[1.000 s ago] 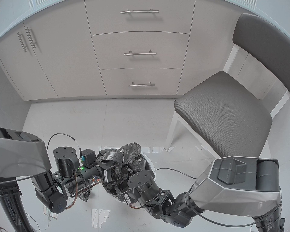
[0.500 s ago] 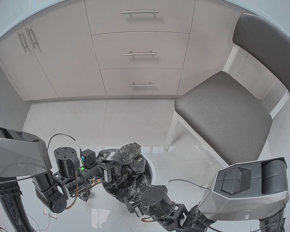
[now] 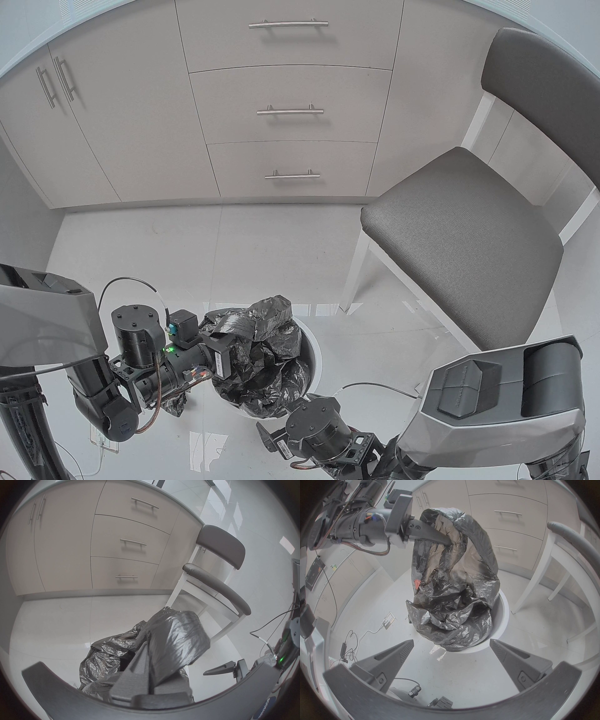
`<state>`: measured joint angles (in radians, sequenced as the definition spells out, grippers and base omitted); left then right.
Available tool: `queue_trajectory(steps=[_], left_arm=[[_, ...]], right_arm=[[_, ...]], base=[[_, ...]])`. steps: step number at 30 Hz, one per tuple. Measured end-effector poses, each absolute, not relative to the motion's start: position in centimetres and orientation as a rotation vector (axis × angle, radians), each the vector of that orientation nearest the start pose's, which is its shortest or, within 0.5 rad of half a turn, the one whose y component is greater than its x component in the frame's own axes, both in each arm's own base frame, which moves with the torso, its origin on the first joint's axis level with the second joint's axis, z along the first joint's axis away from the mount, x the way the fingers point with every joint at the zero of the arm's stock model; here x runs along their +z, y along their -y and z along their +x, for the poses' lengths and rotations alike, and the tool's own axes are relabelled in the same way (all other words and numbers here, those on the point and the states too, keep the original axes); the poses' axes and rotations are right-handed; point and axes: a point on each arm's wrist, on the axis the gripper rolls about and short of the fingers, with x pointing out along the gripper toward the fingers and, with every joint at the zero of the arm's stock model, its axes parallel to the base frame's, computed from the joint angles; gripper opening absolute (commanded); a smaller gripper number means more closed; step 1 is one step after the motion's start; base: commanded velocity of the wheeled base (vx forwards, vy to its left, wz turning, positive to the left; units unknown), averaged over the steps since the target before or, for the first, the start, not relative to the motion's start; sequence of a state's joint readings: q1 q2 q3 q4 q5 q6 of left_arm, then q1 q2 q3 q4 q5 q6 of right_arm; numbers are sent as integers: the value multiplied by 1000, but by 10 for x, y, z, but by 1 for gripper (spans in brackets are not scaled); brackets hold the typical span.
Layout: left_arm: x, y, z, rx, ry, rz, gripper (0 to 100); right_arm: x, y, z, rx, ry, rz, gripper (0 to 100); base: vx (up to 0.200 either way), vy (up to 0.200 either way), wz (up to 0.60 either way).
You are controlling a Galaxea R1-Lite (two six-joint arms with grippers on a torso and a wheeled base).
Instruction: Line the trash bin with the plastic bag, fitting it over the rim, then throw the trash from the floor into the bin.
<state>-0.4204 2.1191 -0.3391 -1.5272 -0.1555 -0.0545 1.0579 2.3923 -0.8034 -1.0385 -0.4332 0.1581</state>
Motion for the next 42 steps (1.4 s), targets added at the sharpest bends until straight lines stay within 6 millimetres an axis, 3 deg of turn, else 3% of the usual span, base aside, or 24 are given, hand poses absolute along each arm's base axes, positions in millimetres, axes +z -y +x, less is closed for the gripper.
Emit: queue_trajectory(steps=[12, 19, 35, 42], left_arm=[[44, 123, 265, -566, -272, -20, 0], [41, 124, 264, -572, -282, -18, 0], [32, 128, 264, -586, -315, -12, 0], [22, 131, 261, -599, -356, -4, 0]], right_arm=[[-38, -343, 235, 528, -399, -218, 100], [-53, -341, 263, 476, -394, -216, 100], [-66, -339, 272, 434, -399, -224, 100], [-61, -338, 277, 394, -384, -188, 100]], base=[[0, 0, 0], [0, 0, 0], [0, 0, 0], [0, 0, 0]])
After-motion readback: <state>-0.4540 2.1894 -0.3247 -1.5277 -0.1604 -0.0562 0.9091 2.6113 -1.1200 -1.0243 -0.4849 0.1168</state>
